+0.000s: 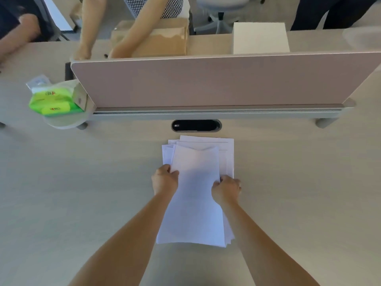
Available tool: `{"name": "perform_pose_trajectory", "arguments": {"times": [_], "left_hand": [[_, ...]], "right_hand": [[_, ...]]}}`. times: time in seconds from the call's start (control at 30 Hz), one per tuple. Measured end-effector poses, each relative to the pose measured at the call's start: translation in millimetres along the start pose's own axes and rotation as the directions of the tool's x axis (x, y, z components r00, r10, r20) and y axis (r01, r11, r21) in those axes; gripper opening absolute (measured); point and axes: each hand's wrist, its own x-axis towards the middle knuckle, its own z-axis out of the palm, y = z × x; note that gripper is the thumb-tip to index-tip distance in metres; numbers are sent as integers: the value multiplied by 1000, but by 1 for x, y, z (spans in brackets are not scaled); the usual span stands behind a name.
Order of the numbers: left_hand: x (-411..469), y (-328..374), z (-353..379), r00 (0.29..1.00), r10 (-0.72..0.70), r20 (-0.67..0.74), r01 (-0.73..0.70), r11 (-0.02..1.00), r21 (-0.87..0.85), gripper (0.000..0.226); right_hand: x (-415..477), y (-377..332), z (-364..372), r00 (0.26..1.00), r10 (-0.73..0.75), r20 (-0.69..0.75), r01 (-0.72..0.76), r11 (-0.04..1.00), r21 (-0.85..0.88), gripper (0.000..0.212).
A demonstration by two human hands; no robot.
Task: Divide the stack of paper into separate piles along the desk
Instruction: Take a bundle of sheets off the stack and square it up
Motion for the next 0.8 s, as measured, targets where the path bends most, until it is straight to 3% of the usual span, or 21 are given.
{"name": "perform_pose_trajectory", "arguments": {"times": [0.27, 0.37, 0.43, 0.5, 0.57, 0.6, 0.67, 0.73, 0.8], "left_hand": [[-18, 4, 1, 971, 224, -84, -179, 912, 368, 42], [-18, 6, 1, 943, 321, -90, -263, 881, 393, 28], [-20, 8, -2, 926, 368, -81, -325, 889, 322, 5], [-20, 13, -3, 954, 298, -37, -286, 941, 181, 32], [-14, 16, -5, 994, 103, 39, -104, 995, 6, 50], [-10, 15, -4, 997, 37, 66, -35, 998, -43, 42], [-3, 8, -3, 998, 12, 57, -9, 999, -49, 5], [-1, -1, -2, 999, -13, 49, 16, 998, -54, 16], [-2, -10, -3, 996, -57, 68, 64, 993, -101, 10]], "right_hand": [[-2, -5, 2, 1000, -2, 21, 3, 999, -39, 27], [-4, -4, 3, 1000, -21, 7, 21, 1000, -7, 24], [-4, -3, 2, 999, -48, -12, 49, 995, 91, 22], [-6, -3, -2, 999, -52, -12, 53, 982, 182, 29], [-6, -3, -4, 1000, -1, 24, -6, 960, 279, 43], [-6, -4, -5, 998, 33, 55, -49, 950, 310, 47], [-3, -3, -6, 992, 39, 120, -73, 953, 294, 37], [0, -1, -5, 987, 3, 158, -50, 956, 289, 21], [-1, 0, -5, 984, -15, 179, -45, 945, 325, 17]]}}
